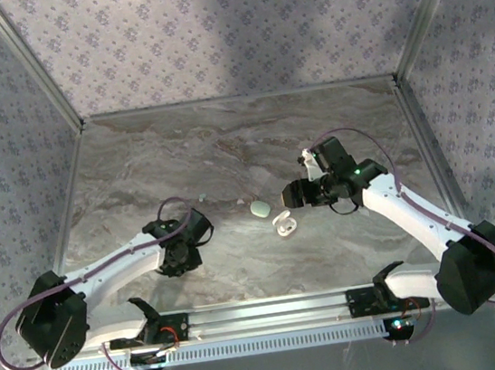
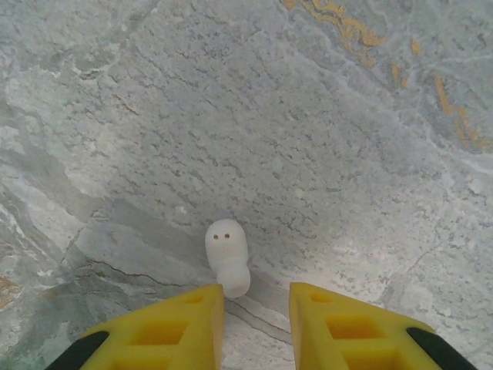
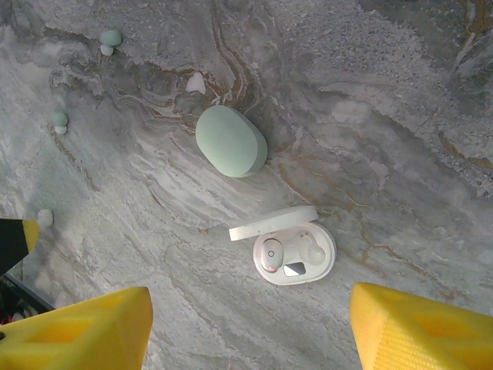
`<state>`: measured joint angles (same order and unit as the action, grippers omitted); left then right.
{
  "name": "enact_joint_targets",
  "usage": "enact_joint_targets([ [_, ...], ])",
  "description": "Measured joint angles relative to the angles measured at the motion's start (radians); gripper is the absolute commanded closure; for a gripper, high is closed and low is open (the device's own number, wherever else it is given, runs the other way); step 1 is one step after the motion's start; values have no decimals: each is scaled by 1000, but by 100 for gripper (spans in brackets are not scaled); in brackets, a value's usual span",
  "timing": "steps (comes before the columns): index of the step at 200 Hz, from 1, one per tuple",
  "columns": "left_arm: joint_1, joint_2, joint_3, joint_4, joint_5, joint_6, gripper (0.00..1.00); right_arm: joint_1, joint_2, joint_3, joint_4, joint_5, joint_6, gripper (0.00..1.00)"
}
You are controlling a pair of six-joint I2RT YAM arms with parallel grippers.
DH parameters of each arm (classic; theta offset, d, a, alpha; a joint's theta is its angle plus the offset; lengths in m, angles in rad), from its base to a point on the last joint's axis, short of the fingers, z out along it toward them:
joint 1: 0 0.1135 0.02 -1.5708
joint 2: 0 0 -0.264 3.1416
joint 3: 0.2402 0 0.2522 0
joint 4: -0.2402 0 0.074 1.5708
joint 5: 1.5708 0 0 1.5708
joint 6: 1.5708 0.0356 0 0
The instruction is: Insert the wireless bluetooth earbuds into the charging case
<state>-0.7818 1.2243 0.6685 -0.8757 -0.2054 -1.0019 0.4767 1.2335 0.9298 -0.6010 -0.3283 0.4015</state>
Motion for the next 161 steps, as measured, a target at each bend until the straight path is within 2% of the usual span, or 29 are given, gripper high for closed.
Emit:
enact_joint_targets([
  [161, 23, 61, -4, -3, -1, 33, 72, 0, 14, -4, 0, 0, 1, 33],
])
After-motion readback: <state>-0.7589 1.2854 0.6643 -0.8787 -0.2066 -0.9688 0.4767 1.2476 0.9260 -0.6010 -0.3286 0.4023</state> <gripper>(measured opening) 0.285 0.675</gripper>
